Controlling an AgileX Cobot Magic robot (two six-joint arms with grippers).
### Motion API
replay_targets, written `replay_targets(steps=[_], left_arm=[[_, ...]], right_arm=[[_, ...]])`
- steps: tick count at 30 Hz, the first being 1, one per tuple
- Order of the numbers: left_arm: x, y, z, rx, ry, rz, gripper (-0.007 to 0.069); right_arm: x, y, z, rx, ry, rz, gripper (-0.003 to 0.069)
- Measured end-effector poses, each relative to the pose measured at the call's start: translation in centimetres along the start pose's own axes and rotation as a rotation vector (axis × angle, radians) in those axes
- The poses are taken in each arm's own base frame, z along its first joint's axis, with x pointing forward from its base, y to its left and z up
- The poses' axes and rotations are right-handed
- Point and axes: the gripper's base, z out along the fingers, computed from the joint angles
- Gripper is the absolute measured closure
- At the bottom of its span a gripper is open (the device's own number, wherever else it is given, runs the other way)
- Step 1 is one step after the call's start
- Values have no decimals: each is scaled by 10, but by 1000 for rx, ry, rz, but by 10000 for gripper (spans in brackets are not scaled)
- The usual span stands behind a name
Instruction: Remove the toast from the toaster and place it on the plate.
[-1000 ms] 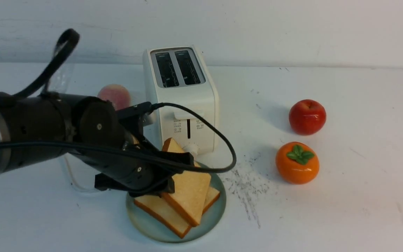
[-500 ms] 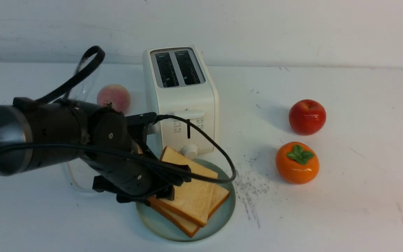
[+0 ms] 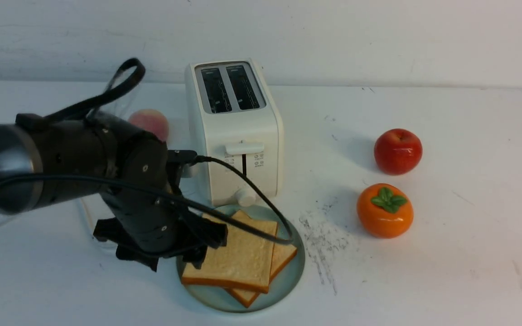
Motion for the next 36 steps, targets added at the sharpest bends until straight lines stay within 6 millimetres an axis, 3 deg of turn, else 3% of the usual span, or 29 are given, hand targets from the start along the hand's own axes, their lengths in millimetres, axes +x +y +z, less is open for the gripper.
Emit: replay_targets(steps=[2, 8, 9, 13, 18, 20, 22, 26, 27, 29, 30, 36], left_arm=[[-5, -2, -8, -9, 6, 2, 239], [-28, -10, -41, -13, -32, 7, 615], [-29, -11, -42, -10, -37, 6, 629], [-33, -14, -48, 7, -58, 2, 638], [-33, -15, -45, 11, -46, -4, 638], [-33, -15, -45, 11, -46, -4, 638], [-33, -15, -45, 11, -46, -4, 638], [-33, -15, -45, 11, -46, -4, 638], [-33, -14, -45, 10, -44, -4, 638], [-33, -14, -45, 8, -40, -4, 638], [-32, -14, -45, 4, -32, -4, 638], [-31, -13, -45, -10, -25, 1, 638]], right_arm=[[4, 2, -4, -3, 9, -8, 495], [31, 14, -34, 33, 14, 2, 495], [32, 14, -34, 36, 17, 6, 495], [58, 22, -63, 120, -115, 89, 519], [98, 24, -80, 214, -246, 159, 660], [117, 18, -74, 265, -304, 182, 677], [123, 13, -67, 283, -361, 190, 676], [125, 4, -48, 287, -440, 199, 676], [124, -3, -32, 283, -487, 203, 676], [123, -7, -23, 280, -511, 205, 676], [123, -13, -10, 279, -560, 205, 675], [126, -25, 14, 284, -669, 199, 668]])
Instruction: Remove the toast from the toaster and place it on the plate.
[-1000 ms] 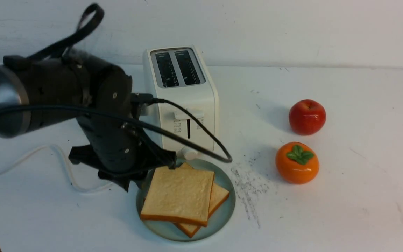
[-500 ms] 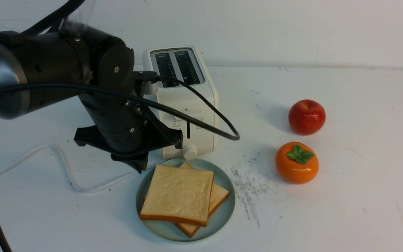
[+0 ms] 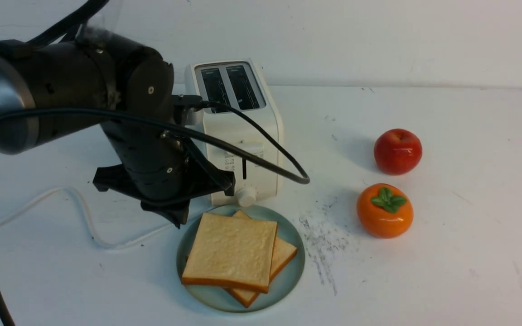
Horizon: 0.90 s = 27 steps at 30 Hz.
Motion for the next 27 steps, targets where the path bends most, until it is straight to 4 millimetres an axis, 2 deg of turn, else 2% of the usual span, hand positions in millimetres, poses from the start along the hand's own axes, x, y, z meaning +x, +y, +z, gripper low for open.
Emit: replay_targets(steps=[10, 27], left_arm=[[0, 1, 0, -13, -1, 7, 638], [-1, 1, 0, -8, -9, 6, 638]], right_arm=[[23, -7, 10, 19, 59, 6, 661], [32, -10, 11, 41, 111, -20, 648]])
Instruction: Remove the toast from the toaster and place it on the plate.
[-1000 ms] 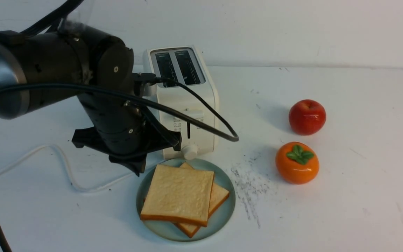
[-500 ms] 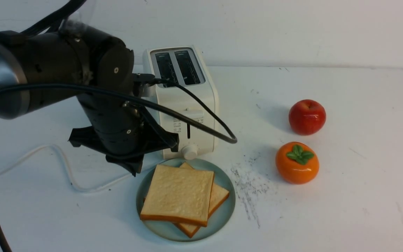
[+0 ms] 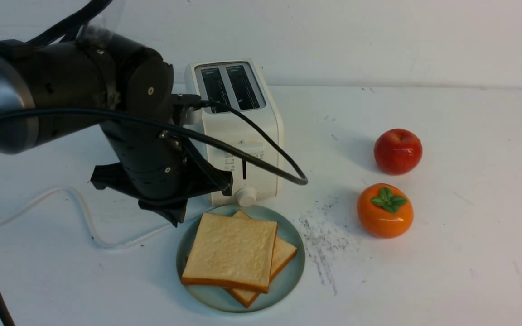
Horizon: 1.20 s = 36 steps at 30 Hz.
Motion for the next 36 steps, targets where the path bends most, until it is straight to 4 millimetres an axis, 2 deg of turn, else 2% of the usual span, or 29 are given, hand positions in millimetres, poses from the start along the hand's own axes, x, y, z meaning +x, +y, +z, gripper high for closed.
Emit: replay_targets(steps=[3, 5, 12, 16, 19, 24, 26, 28, 29, 31, 34, 36], left_arm=[[0, 0, 0, 2, -3, -1, 638], [-1, -1, 0, 7, -13, -1, 638], [-2, -2, 0, 17, -23, 30, 638], [-1, -3, -5, 44, -24, 78, 638], [0, -2, -17, 62, -52, 103, 638], [12, 9, -81, 113, -198, 141, 638], [17, 15, -99, 118, -239, 143, 638], [33, 29, -141, 130, -336, 146, 638], [34, 30, -144, 130, -343, 146, 638], [56, 46, -178, 137, -425, 144, 638], [74, 56, -192, 147, -457, 139, 638], [105, 73, -203, 164, -489, 132, 638]], right_arm=[[8, -4, 2, 27, 6, -48, 647], [20, -10, 7, 67, 36, -105, 647], [43, -19, 15, 129, 100, -114, 639], [44, -20, 17, 143, 74, -110, 636], [44, -20, 17, 144, 62, -109, 633], [43, -20, 18, 141, 46, -111, 626], [43, -20, 18, 141, 46, -111, 626], [44, -20, 18, 141, 46, -111, 626], [44, -20, 18, 141, 46, -111, 626], [44, -20, 18, 140, 43, -111, 622], [44, -20, 18, 140, 43, -111, 620], [44, -20, 18, 140, 43, -111, 617]])
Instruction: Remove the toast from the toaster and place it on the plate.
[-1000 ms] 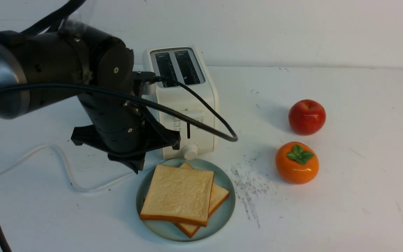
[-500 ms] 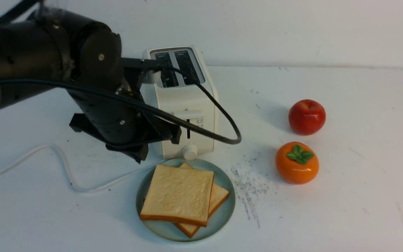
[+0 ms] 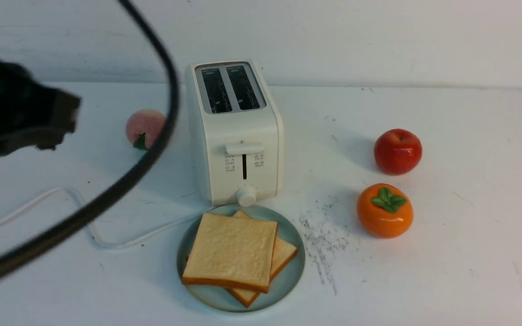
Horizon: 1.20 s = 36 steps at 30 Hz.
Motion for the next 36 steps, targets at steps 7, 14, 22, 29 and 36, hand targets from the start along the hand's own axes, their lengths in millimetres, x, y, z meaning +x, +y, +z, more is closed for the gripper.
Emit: replay_targets(steps=[7, 14, 22, 29, 36], left_arm=[[75, 26, -37, 40, -74, -80, 638], [155, 47, -35, 151, -196, -321, 637], [180, 52, -20, 204, -240, -466, 635], [189, 55, -5, 157, -207, -449, 628], [181, 58, 8, 164, -396, -379, 626]], right_arm=[[0, 0, 0, 0, 0, 0, 610], [0, 0, 0, 0, -1, 0, 608], [0, 0, 0, 0, -1, 0, 608], [0, 0, 0, 0, -1, 0, 608], [0, 0, 0, 0, -1, 0, 608]])
